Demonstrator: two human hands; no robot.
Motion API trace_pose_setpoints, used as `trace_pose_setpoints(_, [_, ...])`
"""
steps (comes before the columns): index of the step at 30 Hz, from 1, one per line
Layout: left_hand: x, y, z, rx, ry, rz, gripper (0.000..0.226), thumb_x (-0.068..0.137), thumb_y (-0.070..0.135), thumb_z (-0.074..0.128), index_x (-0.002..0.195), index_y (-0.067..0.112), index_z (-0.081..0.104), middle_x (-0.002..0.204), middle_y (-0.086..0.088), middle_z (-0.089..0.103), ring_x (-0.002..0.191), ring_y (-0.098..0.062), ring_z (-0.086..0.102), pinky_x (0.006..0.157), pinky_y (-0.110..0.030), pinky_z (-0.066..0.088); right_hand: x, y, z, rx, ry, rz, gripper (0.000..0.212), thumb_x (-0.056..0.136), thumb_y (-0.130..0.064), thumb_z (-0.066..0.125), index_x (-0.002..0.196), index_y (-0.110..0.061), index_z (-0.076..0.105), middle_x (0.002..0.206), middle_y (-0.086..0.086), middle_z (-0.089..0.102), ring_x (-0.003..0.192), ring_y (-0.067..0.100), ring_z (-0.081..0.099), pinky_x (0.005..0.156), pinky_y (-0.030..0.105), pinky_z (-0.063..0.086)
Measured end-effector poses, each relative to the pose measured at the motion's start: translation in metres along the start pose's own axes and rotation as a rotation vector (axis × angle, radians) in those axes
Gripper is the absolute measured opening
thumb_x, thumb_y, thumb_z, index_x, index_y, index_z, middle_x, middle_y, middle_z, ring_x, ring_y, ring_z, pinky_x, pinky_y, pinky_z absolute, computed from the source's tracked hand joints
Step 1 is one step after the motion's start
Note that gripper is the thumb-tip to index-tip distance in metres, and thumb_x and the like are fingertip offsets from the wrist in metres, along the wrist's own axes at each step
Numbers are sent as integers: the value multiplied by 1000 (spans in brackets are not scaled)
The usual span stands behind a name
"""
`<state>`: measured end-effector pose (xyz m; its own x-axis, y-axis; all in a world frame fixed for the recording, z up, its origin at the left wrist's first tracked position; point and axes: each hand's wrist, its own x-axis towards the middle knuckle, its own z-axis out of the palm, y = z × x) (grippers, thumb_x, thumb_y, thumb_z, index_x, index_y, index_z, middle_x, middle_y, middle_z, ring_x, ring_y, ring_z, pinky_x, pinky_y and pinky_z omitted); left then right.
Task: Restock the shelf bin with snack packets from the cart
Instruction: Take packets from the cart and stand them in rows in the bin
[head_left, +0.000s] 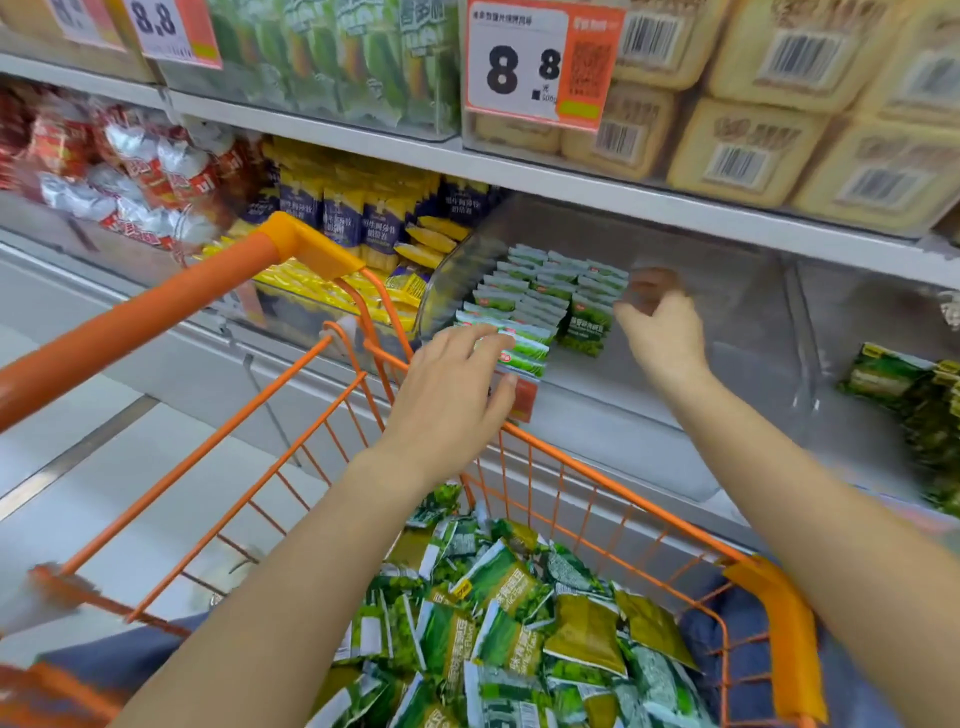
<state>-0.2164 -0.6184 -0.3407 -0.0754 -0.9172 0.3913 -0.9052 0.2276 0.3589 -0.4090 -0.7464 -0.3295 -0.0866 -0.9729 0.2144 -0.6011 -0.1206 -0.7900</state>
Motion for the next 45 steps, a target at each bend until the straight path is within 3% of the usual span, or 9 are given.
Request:
trace_pose_setpoints(5, [-4, 25, -26, -130, -249, -63, 30, 99, 32, 44, 83, 15, 63, 69, -1, 61, 63, -19, 54, 58, -35, 42, -95, -23, -18, -36, -251, -378, 12, 90, -17, 59, 88, -28, 64, 77, -21, 61, 73, 0, 58, 70, 18, 46])
trace_pose_setpoints(9, [-27, 20, 2, 162, -784, -23, 27, 97, 26, 48, 109, 9, 65, 103, -9, 67, 89, -25, 61, 76, -37, 52, -119, -12, -9, -207, -424, -458, 17, 95, -34, 54, 107, -29, 63, 100, -13, 65, 83, 8, 61, 78, 37, 51])
trace_pose_setpoints(13, [-48, 0, 38, 284, -931, 3, 36, 96, 22, 53, 131, 13, 52, 117, -11, 63, 101, -29, 61, 76, -39, 53, -119, -11, -9, -317, -507, -452, 29, 97, -45, 44, 119, -31, 57, 97, -19, 58, 82, 9, 60, 77, 35, 49])
trace_pose_setpoints(19, [-36, -3, 35, 204, -763, 80, 19, 96, 30, 57, 98, 18, 71, 97, -2, 71, 82, -19, 61, 68, -31, 47, -116, -5, -13, -298, -528, -434, 29, 97, -46, 41, 114, -30, 59, 99, -12, 65, 82, 11, 59, 77, 36, 48])
trace_pose_setpoints(26, [-21, 11, -20, -605, -576, -171, 20, 95, 26, 57, 77, 18, 57, 47, 11, 42, 49, -10, 41, 54, -27, 39, -114, -3, -16, -26, -533, -324, 61, 85, -70, 24, 98, -29, 67, 87, -8, 70, 87, 12, 64, 81, 42, 50])
trace_pose_setpoints(30, [-12, 31, -29, -517, -442, -81, 18, 94, 30, 58, 79, 20, 59, 43, 10, 41, 47, -9, 40, 52, -34, 45, -115, -12, -34, 367, -601, -199, 32, 81, -59, 52, 91, -35, 71, 84, -7, 71, 81, 5, 64, 74, 28, 52])
trace_pose_setpoints(34, [4, 59, -33, -263, -209, 113, 16, 93, 34, 56, 79, 28, 58, 50, 8, 55, 46, -6, 45, 47, -22, 30, -118, -14, -71, 335, -758, -162, 30, 73, -32, 80, 97, -17, 71, 91, 16, 70, 77, 25, 64, 73, 38, 52])
trace_pose_setpoints(40, [27, 126, 0, 65, 92, 514, 32, 88, 36, 39, 76, 13, 58, 41, 2, 43, 30, -23, 43, 39, -15, 11, -114, 12, -140, 295, -766, 63, 19, 82, -4, 71, 96, -15, 65, 81, -9, 71, 74, -1, 65, 65, 12, 48])
trace_pose_setpoints(45, [45, 178, 33, -141, 197, 499, 35, 92, 48, 39, 88, 19, 59, 50, 3, 52, 45, -22, 55, 38, -28, 36, -113, 30, -197, 293, -641, 106, 11, 88, -1, 62, 94, -10, 64, 63, -12, 67, 54, -4, 58, 49, 6, 40])
